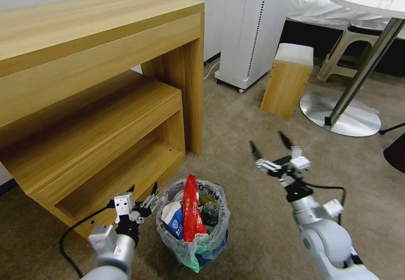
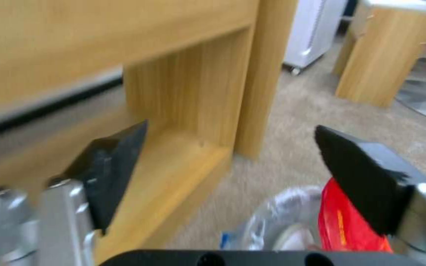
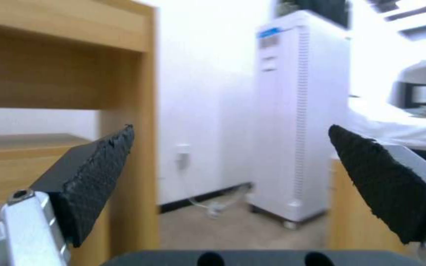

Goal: Pick up the trash bin and place the garbage on the floor into it.

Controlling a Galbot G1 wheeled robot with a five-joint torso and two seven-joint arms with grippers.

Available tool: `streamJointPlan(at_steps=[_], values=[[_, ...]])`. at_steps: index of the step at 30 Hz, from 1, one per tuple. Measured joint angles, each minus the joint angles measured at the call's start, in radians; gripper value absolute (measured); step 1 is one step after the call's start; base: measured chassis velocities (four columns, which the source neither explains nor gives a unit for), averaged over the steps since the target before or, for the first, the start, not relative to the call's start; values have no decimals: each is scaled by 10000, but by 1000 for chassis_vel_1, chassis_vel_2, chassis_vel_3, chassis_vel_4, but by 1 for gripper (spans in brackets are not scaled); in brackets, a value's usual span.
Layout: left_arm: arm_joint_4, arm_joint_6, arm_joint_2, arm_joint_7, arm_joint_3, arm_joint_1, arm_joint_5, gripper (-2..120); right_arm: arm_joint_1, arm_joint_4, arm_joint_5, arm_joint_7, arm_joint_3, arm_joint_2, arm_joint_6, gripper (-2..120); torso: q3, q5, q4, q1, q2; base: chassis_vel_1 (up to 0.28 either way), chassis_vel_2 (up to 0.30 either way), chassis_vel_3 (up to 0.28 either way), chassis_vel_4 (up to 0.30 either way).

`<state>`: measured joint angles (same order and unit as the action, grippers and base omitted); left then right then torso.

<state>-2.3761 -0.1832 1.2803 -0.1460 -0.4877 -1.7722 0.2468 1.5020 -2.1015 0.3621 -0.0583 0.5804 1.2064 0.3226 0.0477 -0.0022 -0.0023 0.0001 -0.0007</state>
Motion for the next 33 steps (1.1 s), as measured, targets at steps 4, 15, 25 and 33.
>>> streamJointPlan(at_steps=[4,15,25,33], values=[[-94,725,-398,494,-323,-134,-246,106,903,-254,-236,223,956,-6,314,100,0,-1,1,0,0,0,0,0,0],[-63,1801,-330,485,-390,-365,-1298,115,1761,292,-443,975,2054,-232,1040,100,0,3,0,0,0,0,0,0,0],[-234,944,-118,-961,-677,-634,-1090,103,1619,775,-1076,1128,1758,349,1522,100,1,1,2,0,0,0,0,0,0],[-90,1133,-23,-627,-592,-657,-713,100,1606,776,-930,954,1679,379,1578,100,1,1,2,0,0,0,0,0,0]])
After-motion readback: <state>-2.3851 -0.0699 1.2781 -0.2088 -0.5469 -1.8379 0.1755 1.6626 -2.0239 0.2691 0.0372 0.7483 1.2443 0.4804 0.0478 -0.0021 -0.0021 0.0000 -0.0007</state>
